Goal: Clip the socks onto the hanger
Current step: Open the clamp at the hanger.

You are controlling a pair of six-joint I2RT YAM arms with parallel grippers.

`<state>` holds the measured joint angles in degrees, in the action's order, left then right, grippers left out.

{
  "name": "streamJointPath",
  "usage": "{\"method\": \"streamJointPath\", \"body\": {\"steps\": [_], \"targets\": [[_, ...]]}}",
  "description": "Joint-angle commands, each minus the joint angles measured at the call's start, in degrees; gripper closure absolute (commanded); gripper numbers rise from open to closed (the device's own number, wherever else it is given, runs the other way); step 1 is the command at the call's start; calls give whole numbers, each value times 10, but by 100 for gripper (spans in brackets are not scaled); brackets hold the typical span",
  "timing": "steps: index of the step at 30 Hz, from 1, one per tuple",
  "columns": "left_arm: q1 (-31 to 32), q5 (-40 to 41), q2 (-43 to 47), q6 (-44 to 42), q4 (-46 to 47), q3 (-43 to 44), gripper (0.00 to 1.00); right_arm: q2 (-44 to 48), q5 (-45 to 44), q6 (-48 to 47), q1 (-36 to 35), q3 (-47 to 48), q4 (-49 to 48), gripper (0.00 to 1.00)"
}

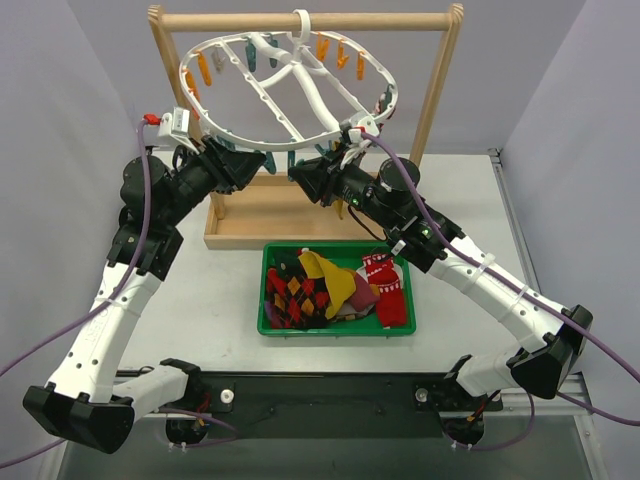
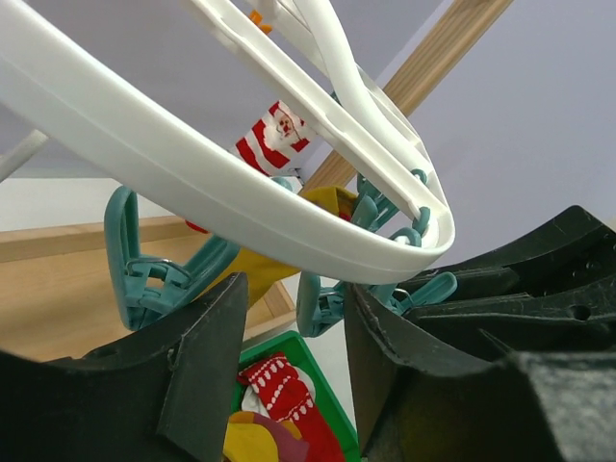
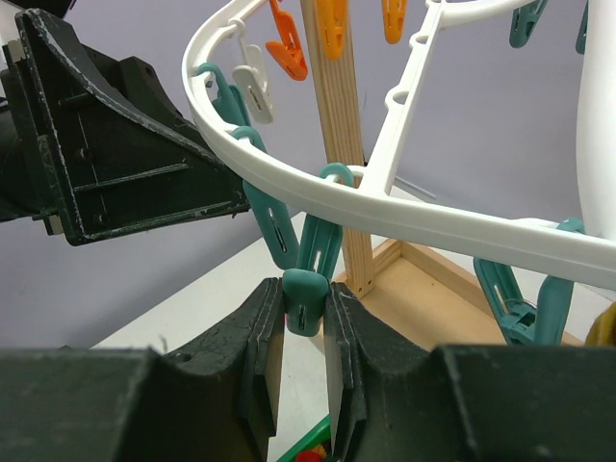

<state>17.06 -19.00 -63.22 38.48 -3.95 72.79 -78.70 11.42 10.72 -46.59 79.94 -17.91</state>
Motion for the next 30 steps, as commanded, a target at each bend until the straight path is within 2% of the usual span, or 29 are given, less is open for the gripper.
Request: {"method": "streamJointPath", "body": {"steps": [1, 6, 9, 10, 13, 17, 20, 21, 22, 24, 25, 27, 28, 30], "targets": [[-5, 10, -1, 31, 26, 25, 46, 4, 40, 1, -10, 18, 0, 100], [-5, 9, -11, 37, 31, 38, 57, 2, 40, 2, -10, 18, 2, 100], [-7, 10, -15, 35, 32, 44, 68, 3, 40, 4, -10, 16, 3, 100], [-7, 8, -16, 36, 32, 44, 77, 4, 39, 4, -10, 14, 4, 100], [-7, 5, -15, 37, 32, 39, 85, 6, 36, 4, -10, 14, 4, 100], [-7, 4, -10, 36, 32, 38, 95, 10, 29, -3, -10, 8, 3, 100], [-7, 3, -7, 36, 31, 40, 98, 22, 5, -22, -10, -13, -12, 100], [-7, 3, -6, 36, 30, 40, 98, 27, -10, -32, -10, -19, -19, 96], [-6, 3, -5, 36, 28, 42, 98, 38, -23, -38, -10, -27, -26, 85], [-7, 3, -2, 36, 22, 43, 98, 48, -41, -68, -9, -47, -43, 76], [-6, 3, -3, 36, 19, 44, 98, 60, -57, -88, -10, -56, -49, 64], [-6, 5, -2, 36, 13, 46, 98, 78, -81, -141, -15, -96, -85, 58], [-7, 6, -1, 37, 11, 47, 98, 97, -107, -156, -17, -111, -103, 52], [-6, 6, -1, 37, 10, 48, 98, 114, -141, -196, -32, -144, -140, 50]]}}
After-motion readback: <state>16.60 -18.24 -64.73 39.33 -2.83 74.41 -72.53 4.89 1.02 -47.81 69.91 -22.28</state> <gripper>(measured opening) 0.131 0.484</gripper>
